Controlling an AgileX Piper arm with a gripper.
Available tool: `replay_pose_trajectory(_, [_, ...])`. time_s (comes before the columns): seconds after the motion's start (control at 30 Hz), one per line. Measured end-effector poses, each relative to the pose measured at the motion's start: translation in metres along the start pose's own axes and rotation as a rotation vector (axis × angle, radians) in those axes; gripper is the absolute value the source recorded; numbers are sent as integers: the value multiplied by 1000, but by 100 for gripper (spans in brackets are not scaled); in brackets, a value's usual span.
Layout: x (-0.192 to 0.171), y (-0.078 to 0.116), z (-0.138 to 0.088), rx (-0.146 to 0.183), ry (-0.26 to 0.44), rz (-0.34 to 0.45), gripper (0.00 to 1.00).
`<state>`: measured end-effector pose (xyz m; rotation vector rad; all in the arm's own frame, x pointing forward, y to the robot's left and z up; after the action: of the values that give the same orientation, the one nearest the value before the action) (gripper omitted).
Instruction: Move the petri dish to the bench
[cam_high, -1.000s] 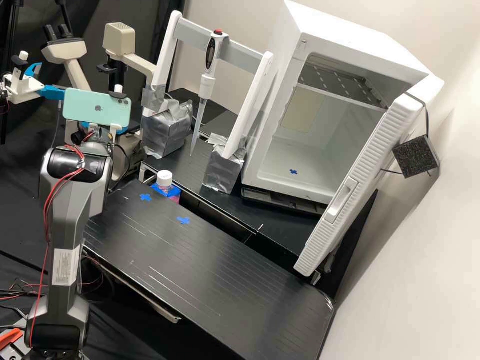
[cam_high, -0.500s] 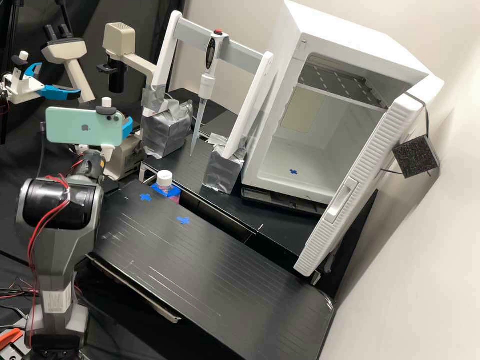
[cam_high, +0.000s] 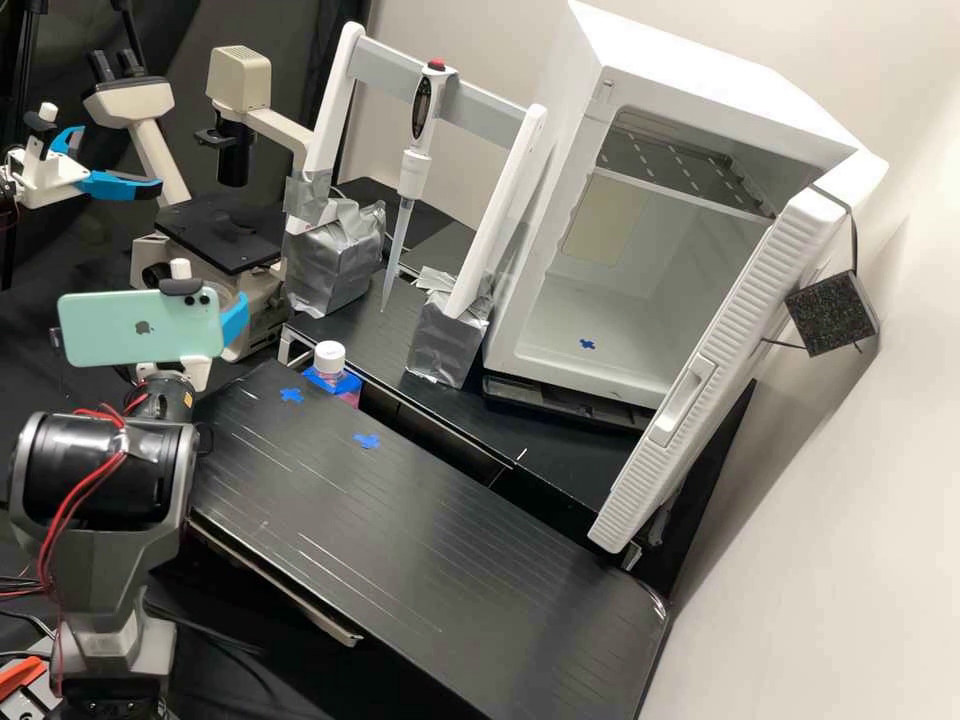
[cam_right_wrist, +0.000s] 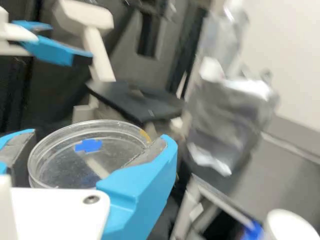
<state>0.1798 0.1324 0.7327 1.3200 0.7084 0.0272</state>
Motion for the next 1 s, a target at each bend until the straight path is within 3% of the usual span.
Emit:
replay_pose_trajectory(0.2, [-23,8,27,93,-80,41,0])
replay_pose_trajectory(0.37, [-40,14,32,115,-64,90,0])
replay_pose_trajectory(0.7, [-66,12,42,112,-54,129,0])
replay_pose_trajectory(0.8, [-72,14,48,94,-53,142,0])
replay_pose_trajectory(1.0, [-87,26,70,85,-104,184,0])
